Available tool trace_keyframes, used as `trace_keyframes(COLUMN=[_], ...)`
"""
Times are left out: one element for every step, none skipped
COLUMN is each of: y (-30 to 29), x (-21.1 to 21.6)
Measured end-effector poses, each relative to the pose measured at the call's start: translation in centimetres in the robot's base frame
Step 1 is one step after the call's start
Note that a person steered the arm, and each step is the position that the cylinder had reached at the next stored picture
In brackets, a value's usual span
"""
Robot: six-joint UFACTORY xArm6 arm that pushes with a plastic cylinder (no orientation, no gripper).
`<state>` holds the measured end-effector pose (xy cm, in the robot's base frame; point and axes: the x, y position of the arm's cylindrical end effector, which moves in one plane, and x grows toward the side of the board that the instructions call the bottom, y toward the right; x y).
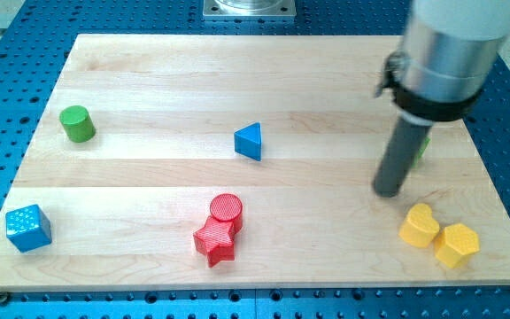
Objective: Move the green circle to the left of the green star
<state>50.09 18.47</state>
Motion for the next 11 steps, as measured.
trace_keyframes(y=[2.9,2.0,-0.6,-7.9,-12.6,-21.9,-33.6,-47.0,-49.0,-48.9,-48.6], x=[-3.8,-6.0,-6.9,-9.7,-15.8,-20.1,-20.9,-20.1,-19.2,-14.8,-7.5])
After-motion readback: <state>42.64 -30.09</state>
